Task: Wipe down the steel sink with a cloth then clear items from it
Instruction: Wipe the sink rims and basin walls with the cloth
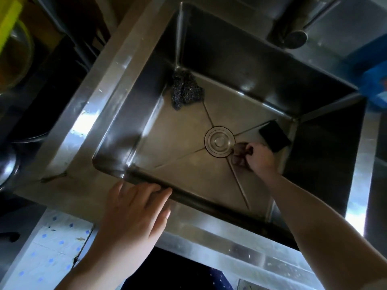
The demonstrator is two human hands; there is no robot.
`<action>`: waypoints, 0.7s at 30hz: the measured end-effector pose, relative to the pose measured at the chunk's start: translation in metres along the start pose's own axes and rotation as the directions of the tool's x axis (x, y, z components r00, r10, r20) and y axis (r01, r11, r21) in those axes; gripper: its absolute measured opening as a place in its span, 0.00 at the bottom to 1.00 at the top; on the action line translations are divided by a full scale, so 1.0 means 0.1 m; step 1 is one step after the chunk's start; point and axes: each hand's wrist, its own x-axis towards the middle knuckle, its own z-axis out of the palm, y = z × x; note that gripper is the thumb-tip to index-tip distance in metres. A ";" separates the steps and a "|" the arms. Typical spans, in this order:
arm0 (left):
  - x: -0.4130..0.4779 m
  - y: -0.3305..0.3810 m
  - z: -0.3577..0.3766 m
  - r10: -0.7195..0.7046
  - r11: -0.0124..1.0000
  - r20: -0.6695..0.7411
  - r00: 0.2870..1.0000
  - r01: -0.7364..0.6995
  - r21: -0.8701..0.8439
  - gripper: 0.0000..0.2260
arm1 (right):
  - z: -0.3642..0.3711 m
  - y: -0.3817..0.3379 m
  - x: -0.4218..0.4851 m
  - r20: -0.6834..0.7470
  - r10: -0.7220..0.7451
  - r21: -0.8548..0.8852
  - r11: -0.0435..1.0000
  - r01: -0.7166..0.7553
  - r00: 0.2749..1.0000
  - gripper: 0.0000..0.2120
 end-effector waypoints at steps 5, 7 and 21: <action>-0.09 0.18 0.05 -0.045 0.999 -0.006 0.999 0.045 0.017 0.16 | -0.07 -0.07 0.10 0.092 -0.146 0.052 0.989 0.142 0.985 0.11; -0.08 0.27 0.07 -0.077 0.997 0.004 0.997 0.077 0.006 0.16 | -0.06 0.03 -0.02 0.172 -0.217 0.040 0.976 0.213 0.961 0.11; -0.06 0.59 0.12 -0.274 0.962 0.022 0.962 0.273 0.021 0.13 | -0.12 0.76 -0.39 0.234 -0.169 -0.208 0.953 0.220 0.957 0.07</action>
